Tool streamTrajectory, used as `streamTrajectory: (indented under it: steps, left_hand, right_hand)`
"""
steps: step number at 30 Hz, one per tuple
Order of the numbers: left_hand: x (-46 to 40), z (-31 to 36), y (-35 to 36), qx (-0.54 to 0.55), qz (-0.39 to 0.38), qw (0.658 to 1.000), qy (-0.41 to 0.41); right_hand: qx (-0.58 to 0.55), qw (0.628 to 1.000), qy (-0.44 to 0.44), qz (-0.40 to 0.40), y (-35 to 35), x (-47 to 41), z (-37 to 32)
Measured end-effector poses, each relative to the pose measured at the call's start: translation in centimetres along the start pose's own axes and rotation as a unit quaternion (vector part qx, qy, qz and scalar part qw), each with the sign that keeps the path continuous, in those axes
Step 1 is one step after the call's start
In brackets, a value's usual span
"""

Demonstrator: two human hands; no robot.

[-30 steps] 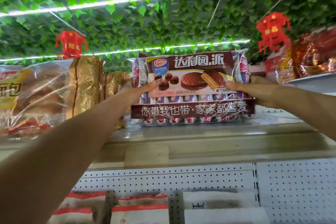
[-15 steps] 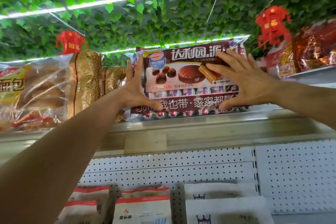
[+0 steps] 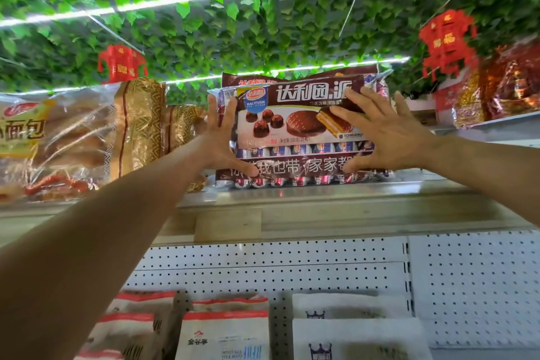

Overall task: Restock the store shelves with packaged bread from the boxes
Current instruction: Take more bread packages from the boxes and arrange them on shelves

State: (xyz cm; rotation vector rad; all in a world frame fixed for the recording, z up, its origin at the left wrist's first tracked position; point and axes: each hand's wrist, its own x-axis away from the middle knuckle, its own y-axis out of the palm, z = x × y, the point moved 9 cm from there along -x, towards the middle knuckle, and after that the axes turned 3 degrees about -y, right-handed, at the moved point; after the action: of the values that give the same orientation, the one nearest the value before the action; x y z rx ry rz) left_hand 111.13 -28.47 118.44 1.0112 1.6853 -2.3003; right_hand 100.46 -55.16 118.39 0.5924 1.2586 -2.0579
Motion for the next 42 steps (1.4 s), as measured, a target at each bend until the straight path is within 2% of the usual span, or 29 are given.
streamTrajectory:
  steps: [3,7,11,14,18,21,23,27,32,35,37,42]
  left_hand:
    - [0.6,-0.2,-1.5,0.023,0.034,0.999,-0.012]
    - [2.3,0.9,-3.9,0.003,0.112,0.993,-0.022]
    - [5.0,2.7,-4.8,0.048,0.088,0.995,-0.022]
    - [6.0,2.6,-4.1,0.199,0.063,0.977,-0.042]
    - [8.0,2.6,-4.4,0.295,0.082,0.95,-0.052]
    - [10.0,2.3,-5.6,0.334,0.126,0.933,-0.044]
    - [11.5,1.8,-6.3,0.343,0.147,0.927,-0.036]
    - [14.5,0.1,-7.5,0.331,0.206,0.921,-0.021]
    - [17.3,-4.2,-9.3,0.317,0.278,0.906,-0.023]
    - [18.5,-8.1,-10.5,0.299,0.321,0.897,-0.041]
    - [18.8,-11.0,-11.0,0.289,0.309,0.904,-0.068]
    - [16.9,-19.0,-9.5,0.208,0.179,0.959,-0.078]
  right_hand:
    - [0.018,0.998,-0.031,0.052,-1.6,0.2,-0.5]
    - [0.033,0.996,-0.071,0.039,-2.3,0.4,-1.2]
    - [-0.069,0.996,-0.046,0.035,-3.9,0.8,-2.2]
    - [-0.148,0.987,-0.034,0.05,-5.1,0.6,-3.9]
    - [-0.346,0.936,-0.066,0.007,-5.9,0.8,-7.9]
    - [-0.439,0.897,-0.043,0.002,-6.4,1.4,-9.5]
    - [-0.453,0.891,-0.041,-0.006,-6.6,1.6,-10.6]
    - [-0.432,0.901,-0.036,-0.015,-8.0,1.8,-12.8]
    - [-0.474,0.879,-0.053,-0.015,-9.9,1.1,-16.6]
    - [-0.495,0.868,-0.033,-0.022,-9.8,-0.5,-19.2]
    - [-0.519,0.854,-0.012,-0.028,-9.4,-1.7,-21.1]
    - [-0.555,0.826,0.094,-0.03,-7.3,-5.1,-26.0]
